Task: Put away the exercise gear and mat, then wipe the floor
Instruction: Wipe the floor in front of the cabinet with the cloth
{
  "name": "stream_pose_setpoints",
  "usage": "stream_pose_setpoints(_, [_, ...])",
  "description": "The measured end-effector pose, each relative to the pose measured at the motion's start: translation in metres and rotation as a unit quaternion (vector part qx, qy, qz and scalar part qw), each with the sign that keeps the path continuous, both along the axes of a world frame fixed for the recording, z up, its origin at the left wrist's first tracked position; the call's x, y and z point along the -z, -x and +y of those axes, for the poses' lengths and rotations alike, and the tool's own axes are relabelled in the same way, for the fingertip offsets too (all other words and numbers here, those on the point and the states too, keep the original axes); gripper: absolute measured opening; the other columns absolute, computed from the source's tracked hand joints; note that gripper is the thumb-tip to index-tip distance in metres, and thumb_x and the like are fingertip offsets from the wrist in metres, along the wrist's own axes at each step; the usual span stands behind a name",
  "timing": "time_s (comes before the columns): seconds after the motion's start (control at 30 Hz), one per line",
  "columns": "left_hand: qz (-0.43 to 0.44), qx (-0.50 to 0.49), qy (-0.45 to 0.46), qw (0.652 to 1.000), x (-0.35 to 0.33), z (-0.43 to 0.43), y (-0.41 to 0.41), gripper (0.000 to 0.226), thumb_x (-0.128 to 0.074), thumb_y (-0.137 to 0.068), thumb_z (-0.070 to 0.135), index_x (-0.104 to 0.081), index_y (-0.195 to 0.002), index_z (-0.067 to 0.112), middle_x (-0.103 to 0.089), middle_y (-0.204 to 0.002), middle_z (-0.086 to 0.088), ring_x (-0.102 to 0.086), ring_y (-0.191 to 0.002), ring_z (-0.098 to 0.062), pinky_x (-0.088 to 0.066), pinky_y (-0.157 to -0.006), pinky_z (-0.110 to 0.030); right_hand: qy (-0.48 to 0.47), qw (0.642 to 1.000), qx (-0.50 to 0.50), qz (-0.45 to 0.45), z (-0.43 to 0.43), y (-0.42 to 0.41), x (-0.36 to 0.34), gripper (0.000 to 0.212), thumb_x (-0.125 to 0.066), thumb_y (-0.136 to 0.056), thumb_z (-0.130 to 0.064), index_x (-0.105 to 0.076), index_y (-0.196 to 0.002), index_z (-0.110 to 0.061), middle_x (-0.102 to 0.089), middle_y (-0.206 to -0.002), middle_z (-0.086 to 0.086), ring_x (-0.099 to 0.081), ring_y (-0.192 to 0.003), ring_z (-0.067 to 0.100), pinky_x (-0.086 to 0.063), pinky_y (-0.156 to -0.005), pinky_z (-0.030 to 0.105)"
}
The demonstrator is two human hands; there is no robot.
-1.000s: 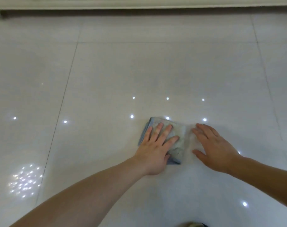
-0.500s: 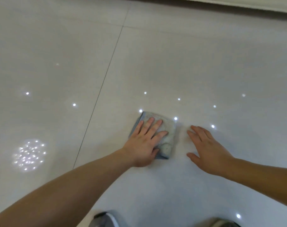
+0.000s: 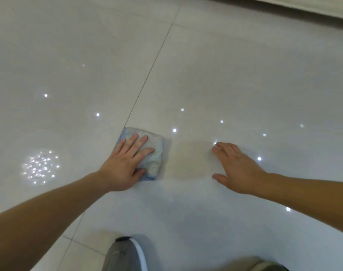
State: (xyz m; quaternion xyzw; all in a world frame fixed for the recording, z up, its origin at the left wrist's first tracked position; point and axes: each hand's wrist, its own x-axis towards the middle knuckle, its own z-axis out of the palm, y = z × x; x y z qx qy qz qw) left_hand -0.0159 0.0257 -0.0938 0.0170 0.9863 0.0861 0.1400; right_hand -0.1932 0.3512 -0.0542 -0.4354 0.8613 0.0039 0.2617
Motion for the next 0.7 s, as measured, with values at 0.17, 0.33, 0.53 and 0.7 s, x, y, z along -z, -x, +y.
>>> stream_pose_setpoints(0.17, [0.001, -0.003, 0.0, 1.0, 0.001, 0.01, -0.021, 0.065, -0.042, -0.087, 0.049, -0.033, -0.149, 0.03, -0.011, -0.165, 0.0, -0.002, -0.153, -0.027, -0.002, -0.121, -0.048, 0.007, 0.999, -0.029, -0.022, 0.0, -0.003, 0.0, 0.081, -0.053, -0.091, -0.053, -0.017, -0.153, -0.015, -0.01, -0.16, 0.005, -0.008, -0.147, 0.022, -0.019, -0.119, 0.034])
stream_pose_setpoints(0.33, [-0.003, 0.027, -0.016, 1.0, 0.002, 0.031, -0.027, 0.068, -0.044, -0.086, 0.046, -0.029, -0.15, 0.033, -0.008, -0.166, 0.0, 0.0, -0.153, -0.029, 0.003, -0.121, -0.048, -0.002, 0.997, -0.08, -0.021, 0.009, 0.0, 0.004, 0.08, -0.056, -0.09, -0.051, -0.019, -0.152, -0.017, -0.005, -0.161, 0.005, -0.004, -0.148, 0.023, -0.012, -0.119, 0.033])
stream_pose_setpoints(0.53, [-0.012, 0.054, 0.0, 0.998, 0.001, 0.047, -0.022, 0.07, -0.045, -0.085, 0.049, -0.026, -0.151, 0.036, -0.005, -0.166, 0.0, 0.0, -0.153, -0.03, 0.004, -0.12, -0.05, 0.001, 0.997, -0.078, -0.027, 0.017, 0.01, 0.004, 0.078, -0.056, -0.091, -0.048, -0.019, -0.153, -0.018, -0.002, -0.161, 0.003, -0.001, -0.148, 0.023, -0.015, -0.12, 0.033])
stream_pose_setpoints(0.7, [-0.002, 0.114, -0.012, 0.993, 0.002, 0.08, -0.007, 0.071, -0.052, -0.085, 0.053, -0.03, -0.15, 0.036, -0.006, -0.166, -0.001, 0.001, -0.153, -0.031, -0.002, -0.119, -0.054, -0.005, 0.999, -0.034, -0.011, 0.043, 0.026, -0.001, 0.078, -0.057, -0.089, -0.05, -0.023, -0.151, -0.018, -0.008, -0.16, 0.005, -0.008, -0.147, 0.023, -0.022, -0.117, 0.032])
